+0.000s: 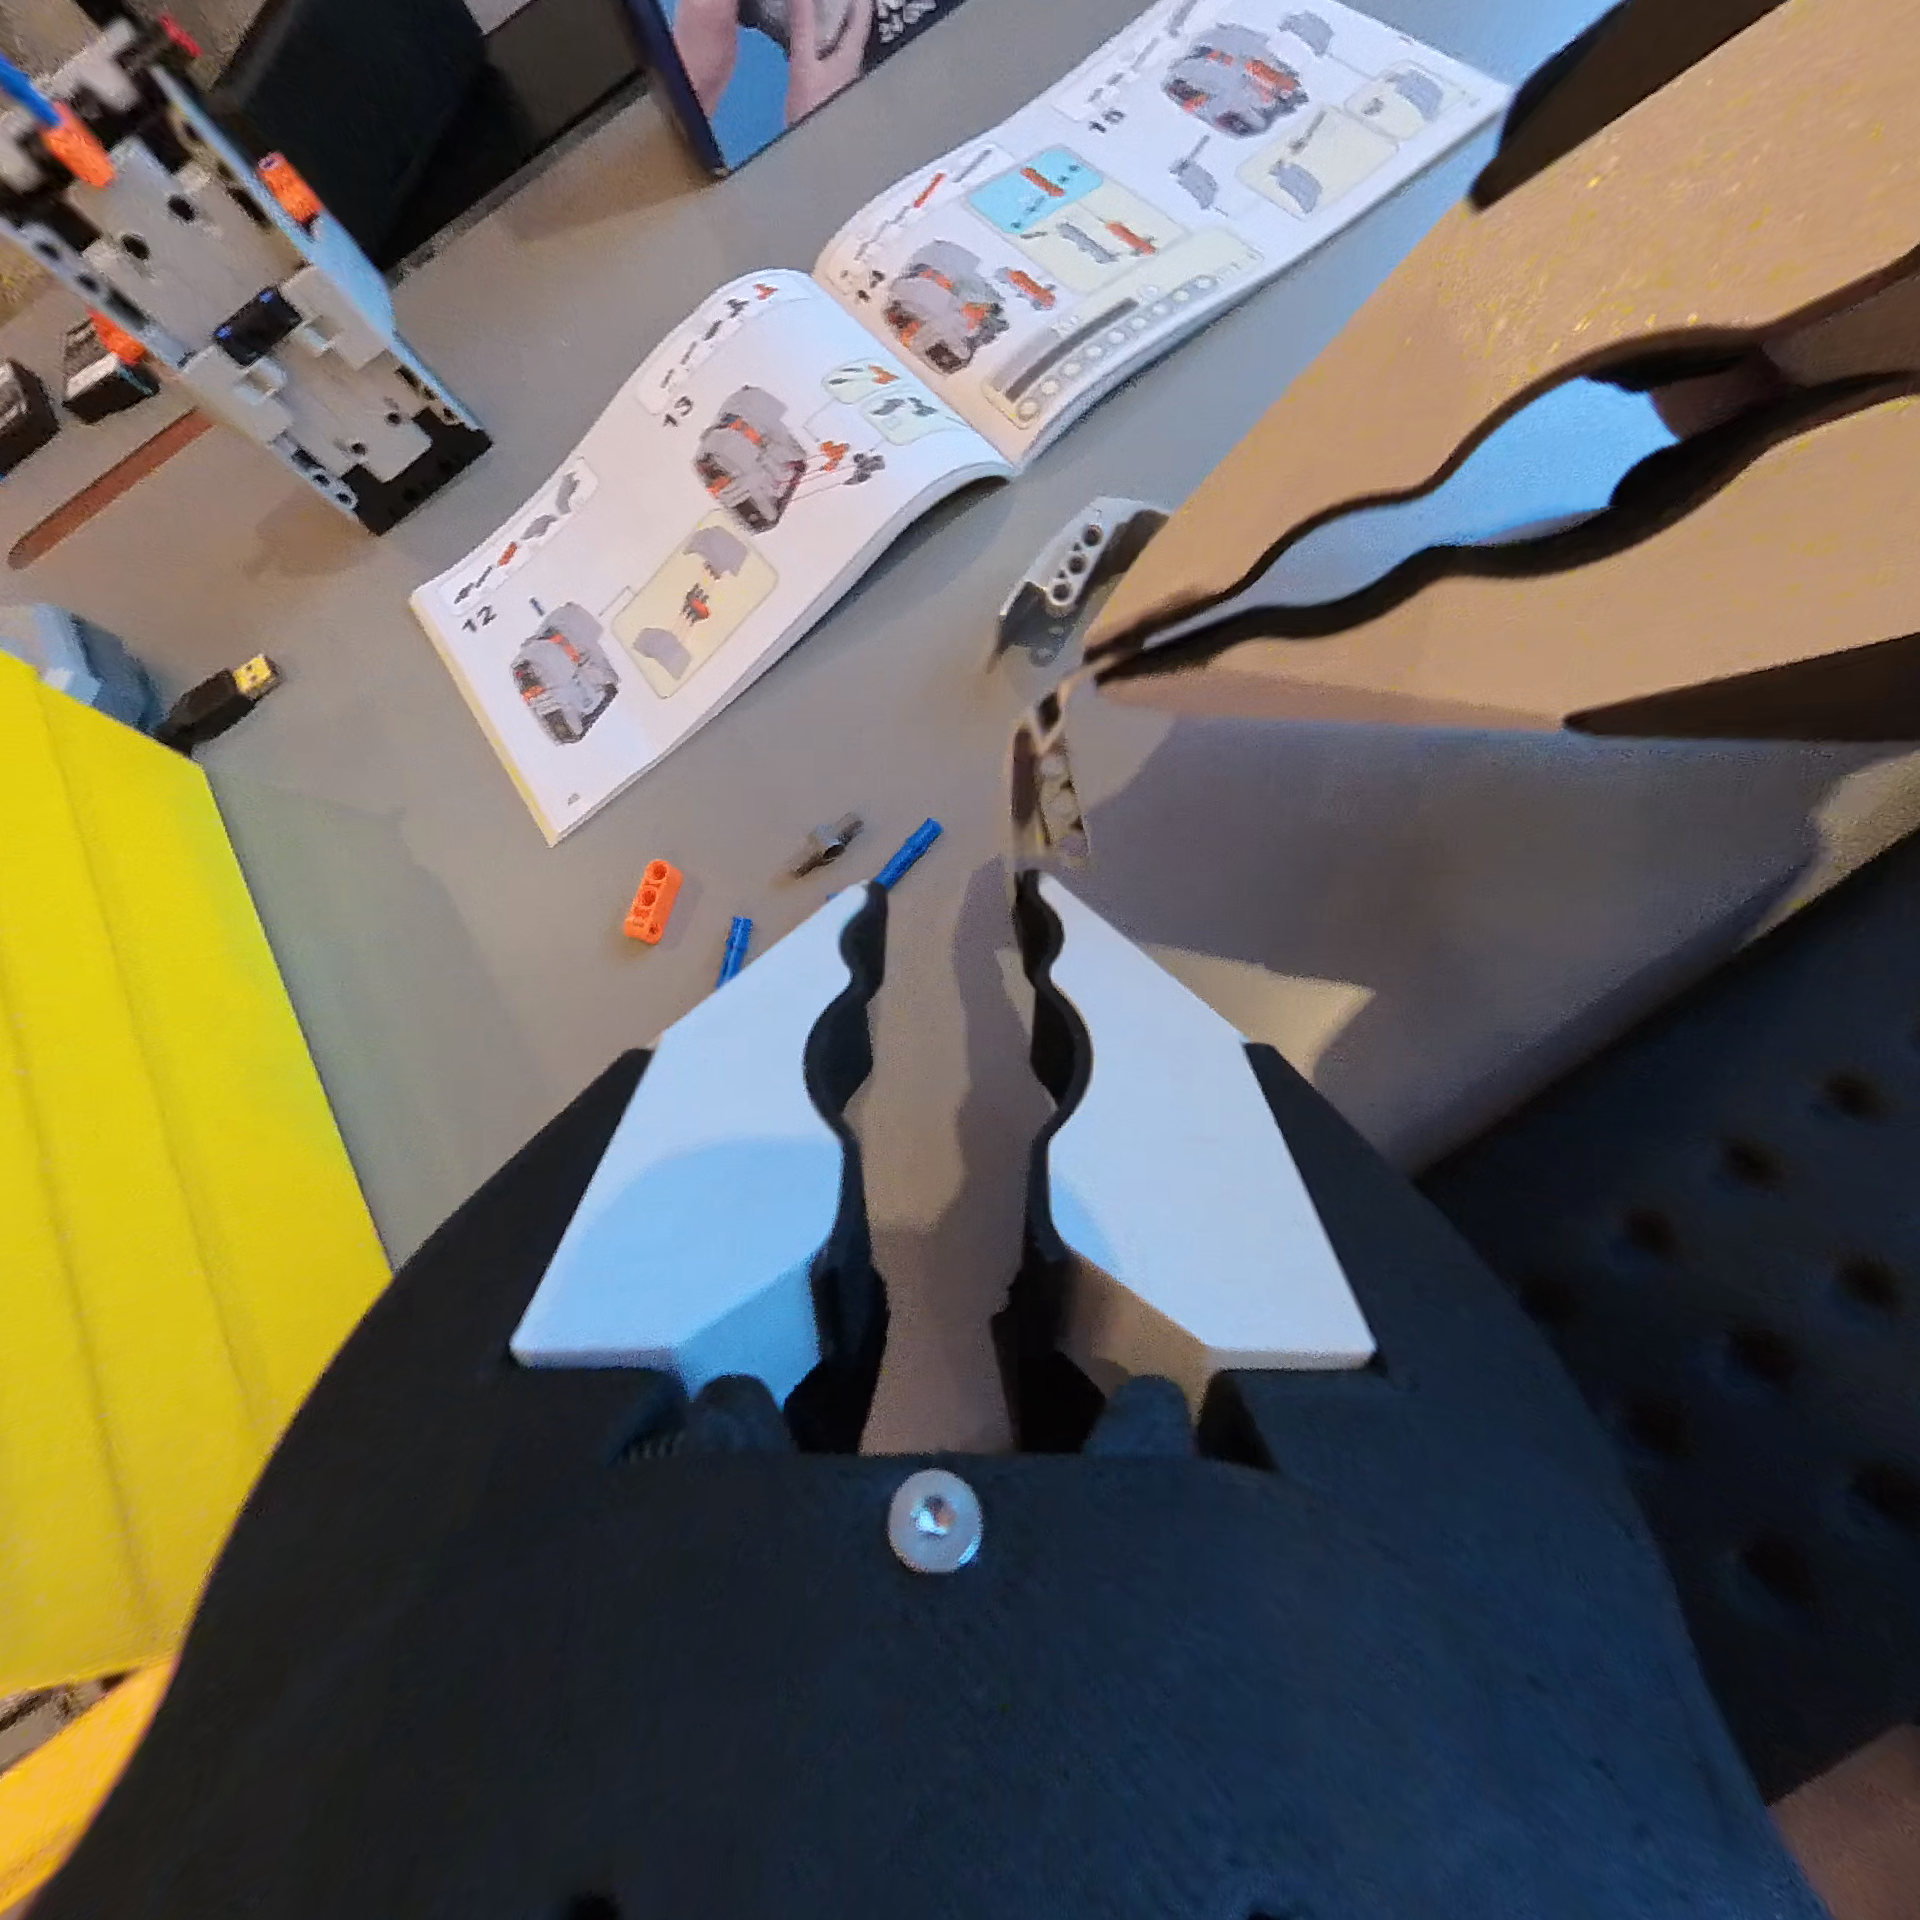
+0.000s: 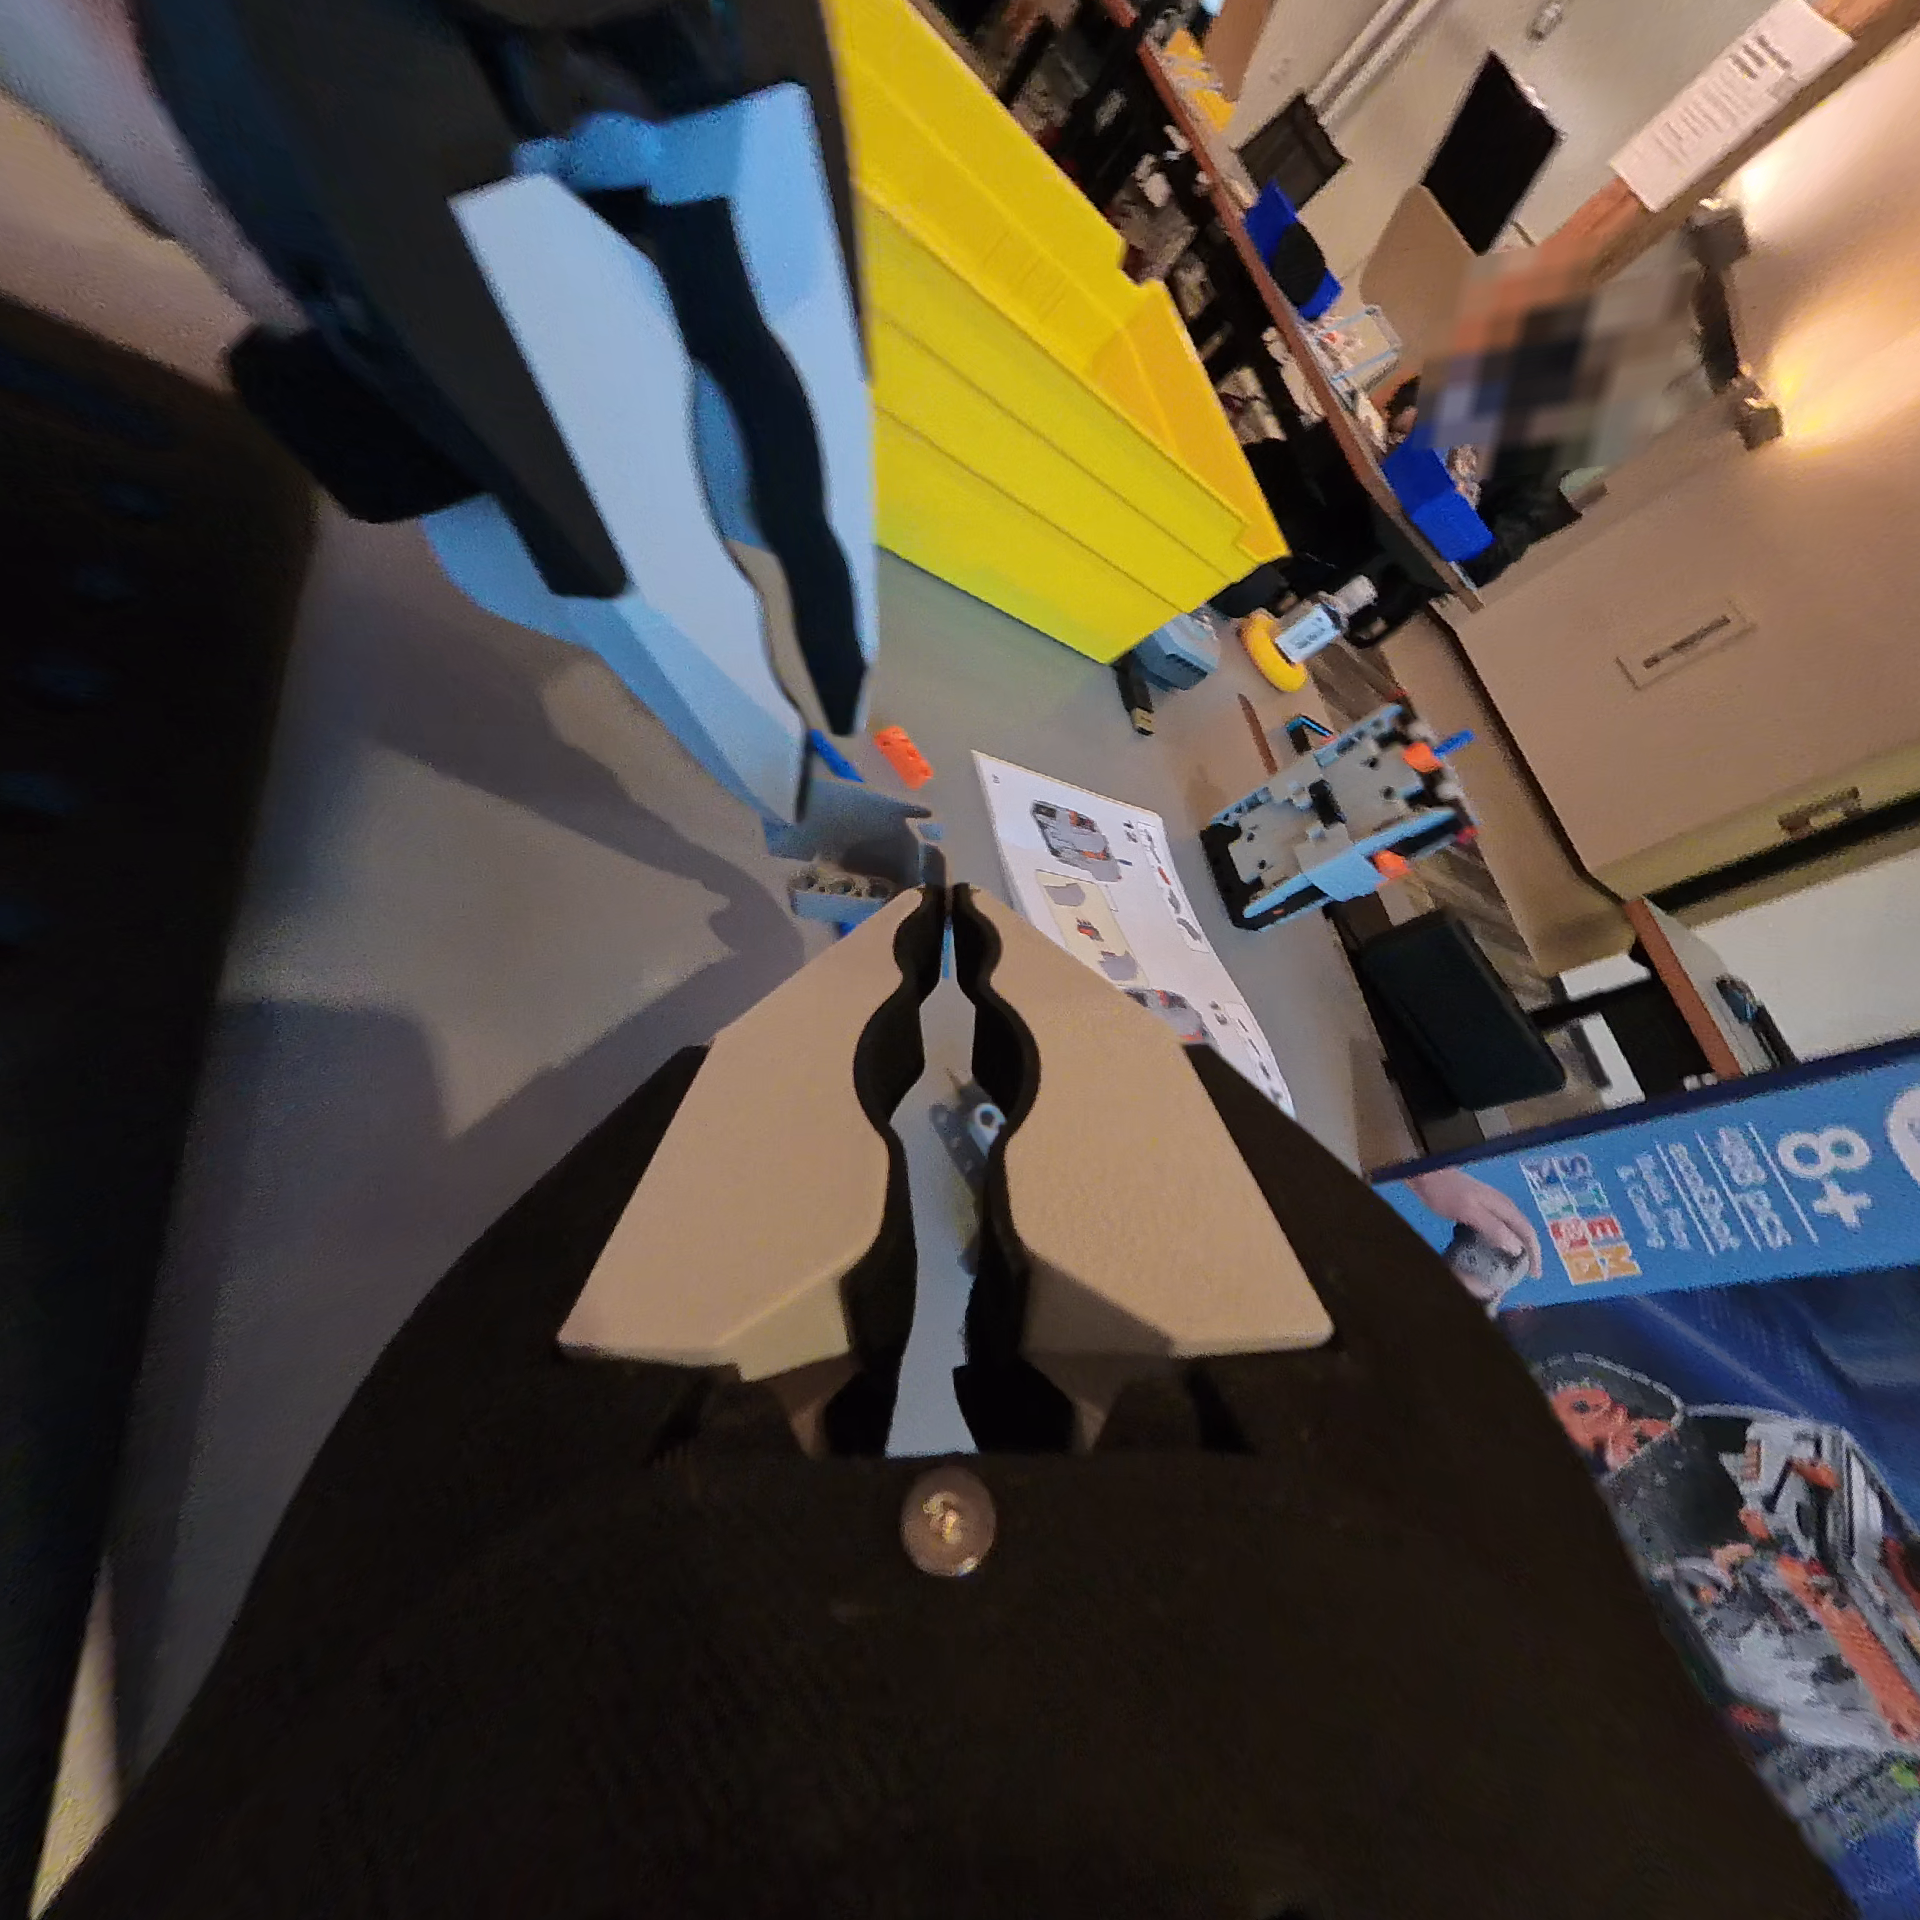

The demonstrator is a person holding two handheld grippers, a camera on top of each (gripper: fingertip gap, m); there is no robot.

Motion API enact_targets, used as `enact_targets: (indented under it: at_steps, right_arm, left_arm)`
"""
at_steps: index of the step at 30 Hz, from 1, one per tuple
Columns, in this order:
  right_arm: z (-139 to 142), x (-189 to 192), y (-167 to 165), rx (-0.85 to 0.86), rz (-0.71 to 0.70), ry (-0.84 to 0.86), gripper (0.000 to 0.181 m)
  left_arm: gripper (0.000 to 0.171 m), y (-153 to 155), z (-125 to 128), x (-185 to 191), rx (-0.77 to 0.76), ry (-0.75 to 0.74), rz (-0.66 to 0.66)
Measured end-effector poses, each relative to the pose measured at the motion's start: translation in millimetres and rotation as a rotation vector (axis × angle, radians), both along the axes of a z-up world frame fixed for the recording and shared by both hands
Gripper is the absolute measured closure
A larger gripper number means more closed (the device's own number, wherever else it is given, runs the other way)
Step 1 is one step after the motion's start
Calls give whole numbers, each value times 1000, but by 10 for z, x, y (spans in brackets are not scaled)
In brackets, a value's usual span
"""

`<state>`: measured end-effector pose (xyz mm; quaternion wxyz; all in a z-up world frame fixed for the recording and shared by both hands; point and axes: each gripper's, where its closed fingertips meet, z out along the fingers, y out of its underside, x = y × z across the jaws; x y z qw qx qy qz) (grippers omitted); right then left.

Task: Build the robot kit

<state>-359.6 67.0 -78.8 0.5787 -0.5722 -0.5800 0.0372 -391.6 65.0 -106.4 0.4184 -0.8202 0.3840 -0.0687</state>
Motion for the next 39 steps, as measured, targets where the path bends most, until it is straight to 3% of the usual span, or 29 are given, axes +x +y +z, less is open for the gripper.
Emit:
enact_targets:
  at_steps: [7,10,19,23,33,39]
  right_arm:
    - [368,506,503,-100,-259,352,181]
    - [409,686,617,-130,-320,420,181]
    - [349,664,598,-158,-325,406,181]
    - [186,536,471,-281,-294,371,181]
    - [-92,327,91,-390,-233,308,181]
    - [-239,354,-11,-504,-220,324,181]
  left_arm:
    - [152,27,-67,-254,-22,-23,71]
    - [153,2,-121,-258,-34,-15,64]
    - [158,-3,-121,-164,-37,-57,34]
    - [166,-35,-115,-50,-54,-94,-3]
    - [152,-38,11,293,-73,-264,-92]
    - [171,-90,-103,383,-131,-272,-149]
